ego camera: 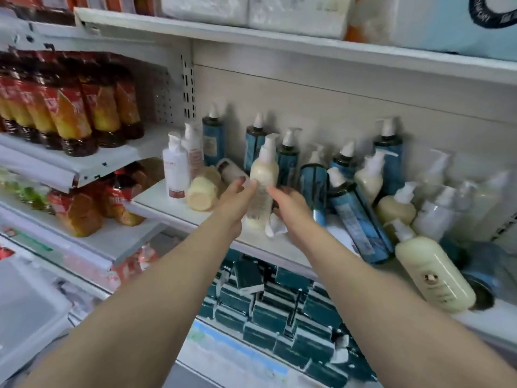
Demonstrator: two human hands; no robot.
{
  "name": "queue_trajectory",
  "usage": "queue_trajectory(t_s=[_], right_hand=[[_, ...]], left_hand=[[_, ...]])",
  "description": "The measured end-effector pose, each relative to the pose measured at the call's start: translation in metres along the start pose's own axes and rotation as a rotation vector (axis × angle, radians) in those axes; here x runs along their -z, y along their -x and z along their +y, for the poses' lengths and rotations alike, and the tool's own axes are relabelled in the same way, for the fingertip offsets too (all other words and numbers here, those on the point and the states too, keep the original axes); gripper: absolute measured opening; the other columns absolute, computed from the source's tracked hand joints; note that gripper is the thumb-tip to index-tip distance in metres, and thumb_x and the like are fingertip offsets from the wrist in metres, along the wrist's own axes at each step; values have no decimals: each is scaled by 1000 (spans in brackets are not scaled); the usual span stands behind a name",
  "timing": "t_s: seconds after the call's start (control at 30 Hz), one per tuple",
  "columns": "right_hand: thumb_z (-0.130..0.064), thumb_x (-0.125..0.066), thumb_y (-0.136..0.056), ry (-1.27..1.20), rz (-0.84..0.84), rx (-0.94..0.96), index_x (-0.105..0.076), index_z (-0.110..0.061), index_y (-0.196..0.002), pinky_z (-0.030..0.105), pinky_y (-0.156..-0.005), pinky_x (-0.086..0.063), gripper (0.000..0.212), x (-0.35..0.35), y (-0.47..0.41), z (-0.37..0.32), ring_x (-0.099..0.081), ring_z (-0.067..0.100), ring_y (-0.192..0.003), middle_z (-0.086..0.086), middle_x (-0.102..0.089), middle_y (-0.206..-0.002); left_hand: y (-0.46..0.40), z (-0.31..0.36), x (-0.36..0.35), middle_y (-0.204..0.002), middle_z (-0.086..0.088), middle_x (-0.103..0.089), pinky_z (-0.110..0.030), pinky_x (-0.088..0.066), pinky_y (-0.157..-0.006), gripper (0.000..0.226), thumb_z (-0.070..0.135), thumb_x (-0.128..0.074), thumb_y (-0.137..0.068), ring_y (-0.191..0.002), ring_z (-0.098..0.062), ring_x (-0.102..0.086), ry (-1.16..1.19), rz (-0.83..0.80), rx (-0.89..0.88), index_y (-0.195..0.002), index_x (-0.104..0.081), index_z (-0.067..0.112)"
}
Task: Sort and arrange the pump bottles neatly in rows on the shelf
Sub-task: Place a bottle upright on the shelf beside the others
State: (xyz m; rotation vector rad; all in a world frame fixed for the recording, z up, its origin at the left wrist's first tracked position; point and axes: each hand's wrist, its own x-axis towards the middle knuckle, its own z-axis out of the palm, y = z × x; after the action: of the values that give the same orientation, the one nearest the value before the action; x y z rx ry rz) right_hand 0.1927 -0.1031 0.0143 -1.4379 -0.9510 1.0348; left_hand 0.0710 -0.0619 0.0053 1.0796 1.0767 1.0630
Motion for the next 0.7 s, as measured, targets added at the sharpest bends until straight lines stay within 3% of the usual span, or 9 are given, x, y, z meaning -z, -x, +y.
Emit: queue_trajectory(t_s=[0.1,0.23,0.4,0.53,0.6,0.7], right_hand=[[-45,-74,-83,5,38,3,-65,-21,-123,43,-97,-55,47,-6,-2,5,-71,18,-102,-4,-75,-109],[-36,-72,-91,21,72,28,-64,-21,-125,34,-90,-56,38,-14,-4,6,-70,15,-101,-4,-74,-108],[-31,-68,-95,36,104,72,-64,-24,-119,25,-79,-52,25,-21,-5,4,-67,8,-94,-7,-72,-102],[-33,-72,-92,-83,158,48,-64,-17,-121,37,-91,-57,34,-27,-7,6,-71,17,-100,0,-74,-109],[-36,-73,-91,-191,195,10,-64,-13,-119,44,-96,-57,37,-27,-7,7,-72,21,-102,5,-75,-111],[-35,-65,-97,-341,204,-42,-62,-5,-121,41,-90,-59,39,-23,0,-3,-73,23,-97,12,-74,-109]], left_hand=[[-7,-5,4,-149,3,-43,-30,-33,-97,61,44,-58,-98,-124,-12,-45,16,-77,-39,-152,-38,23],[-11,-9,9,-128,6,-59,-23,-40,-84,37,40,-58,-98,-106,-4,-56,80,-176,-16,-132,-54,26],[-18,-8,11,-121,-5,-64,-30,-50,-81,45,33,-71,-90,-106,-16,-63,189,-150,3,-129,-52,18],[-20,-1,14,-116,-9,-66,-39,-55,-85,36,37,-74,-87,-106,-25,-66,204,-132,32,-113,-55,19],[-19,2,17,-116,-10,-68,-35,-56,-76,24,34,-66,-94,-105,-25,-67,203,-158,33,-111,-59,19],[-13,8,17,-112,-9,-70,-29,-56,-68,16,16,-59,-98,-99,-22,-69,222,-195,-2,-114,-64,18]])
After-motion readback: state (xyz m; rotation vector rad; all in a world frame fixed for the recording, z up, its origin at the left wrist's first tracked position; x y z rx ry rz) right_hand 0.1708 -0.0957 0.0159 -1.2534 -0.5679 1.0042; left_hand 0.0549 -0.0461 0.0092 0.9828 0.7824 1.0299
